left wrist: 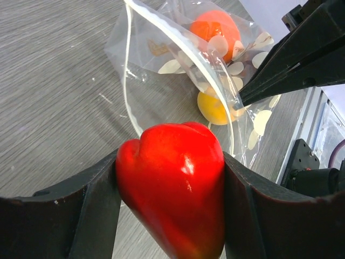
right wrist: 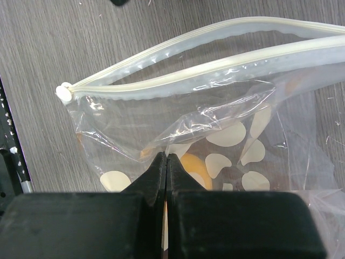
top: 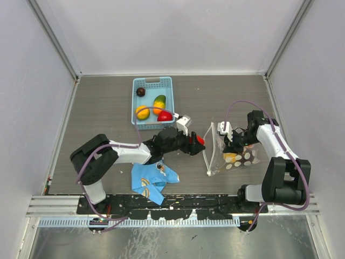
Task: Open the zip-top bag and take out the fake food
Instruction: Pick up the fake fruit from the zipper food storage bag, then place the fake fruit in the bin, then pick up the fake fruit from the zipper food storage bag.
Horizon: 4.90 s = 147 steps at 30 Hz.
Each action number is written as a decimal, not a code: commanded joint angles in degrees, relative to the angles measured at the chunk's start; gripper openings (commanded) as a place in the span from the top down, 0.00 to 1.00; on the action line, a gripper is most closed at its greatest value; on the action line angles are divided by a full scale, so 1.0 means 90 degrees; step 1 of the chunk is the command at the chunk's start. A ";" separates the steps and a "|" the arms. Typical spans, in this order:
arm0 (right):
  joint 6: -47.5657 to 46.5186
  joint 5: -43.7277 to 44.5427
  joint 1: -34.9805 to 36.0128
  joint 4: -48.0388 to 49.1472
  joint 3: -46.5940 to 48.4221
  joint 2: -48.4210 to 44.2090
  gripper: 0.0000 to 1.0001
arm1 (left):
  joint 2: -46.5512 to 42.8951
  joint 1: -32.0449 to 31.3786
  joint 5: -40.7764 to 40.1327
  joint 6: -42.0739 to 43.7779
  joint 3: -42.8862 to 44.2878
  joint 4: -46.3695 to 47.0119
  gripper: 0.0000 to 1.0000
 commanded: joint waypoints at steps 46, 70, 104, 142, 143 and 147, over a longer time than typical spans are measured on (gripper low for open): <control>0.0152 0.0044 0.0012 0.0188 0.0157 0.0098 0.99 | -0.1076 0.2750 -0.1636 0.2137 0.2081 -0.4367 0.92; 0.0161 0.0075 0.0012 0.0216 0.0137 0.0228 0.99 | 0.1169 0.3855 -0.2545 0.2041 0.4492 -0.5250 0.88; 0.0162 0.0074 0.0009 0.0207 0.0126 0.0279 0.98 | 0.1630 0.3853 -0.3308 0.2759 0.5652 -0.5831 0.02; -0.0083 -0.0157 0.0012 -0.0105 0.0252 -0.0062 0.96 | -0.1835 0.1622 0.2288 0.1202 -0.0834 0.1228 0.00; -0.0104 -0.0172 0.0012 -0.0127 0.0255 -0.0085 0.96 | -0.1764 0.1413 0.2200 0.1455 -0.0914 0.1396 0.00; -0.0306 -0.0254 0.0012 -0.0294 0.0285 -0.0155 0.96 | -0.1211 0.0683 0.1705 0.2315 -0.1136 0.2377 0.03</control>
